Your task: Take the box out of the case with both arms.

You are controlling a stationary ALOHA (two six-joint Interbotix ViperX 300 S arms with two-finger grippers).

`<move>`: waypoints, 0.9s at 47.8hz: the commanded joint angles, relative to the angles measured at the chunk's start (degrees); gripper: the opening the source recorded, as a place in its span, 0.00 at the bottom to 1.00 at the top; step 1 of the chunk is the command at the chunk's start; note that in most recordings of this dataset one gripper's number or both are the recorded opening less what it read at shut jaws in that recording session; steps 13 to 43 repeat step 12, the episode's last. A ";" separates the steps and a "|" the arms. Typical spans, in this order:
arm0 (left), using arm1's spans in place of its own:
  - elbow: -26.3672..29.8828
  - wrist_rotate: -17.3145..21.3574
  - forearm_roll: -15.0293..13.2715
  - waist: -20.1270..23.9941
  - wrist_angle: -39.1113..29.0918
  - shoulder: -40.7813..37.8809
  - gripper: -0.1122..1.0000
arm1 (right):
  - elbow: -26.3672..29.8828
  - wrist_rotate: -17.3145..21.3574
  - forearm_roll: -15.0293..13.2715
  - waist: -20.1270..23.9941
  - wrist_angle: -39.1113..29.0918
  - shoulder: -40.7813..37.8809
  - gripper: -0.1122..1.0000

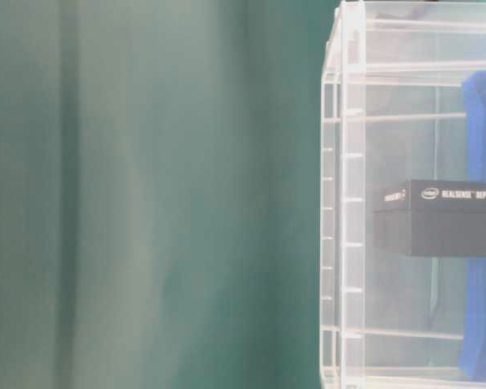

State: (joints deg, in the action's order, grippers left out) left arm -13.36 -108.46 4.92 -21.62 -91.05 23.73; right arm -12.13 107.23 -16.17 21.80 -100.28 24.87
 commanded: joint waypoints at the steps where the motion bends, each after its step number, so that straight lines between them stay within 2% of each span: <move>1: 0.53 -0.18 0.26 -0.26 0.00 0.53 0.90 | 0.44 0.09 0.00 0.26 0.26 0.35 0.91; 43: 0.53 -0.18 0.26 -0.26 0.00 0.53 0.90 | 0.44 0.09 0.00 0.26 0.44 0.35 0.91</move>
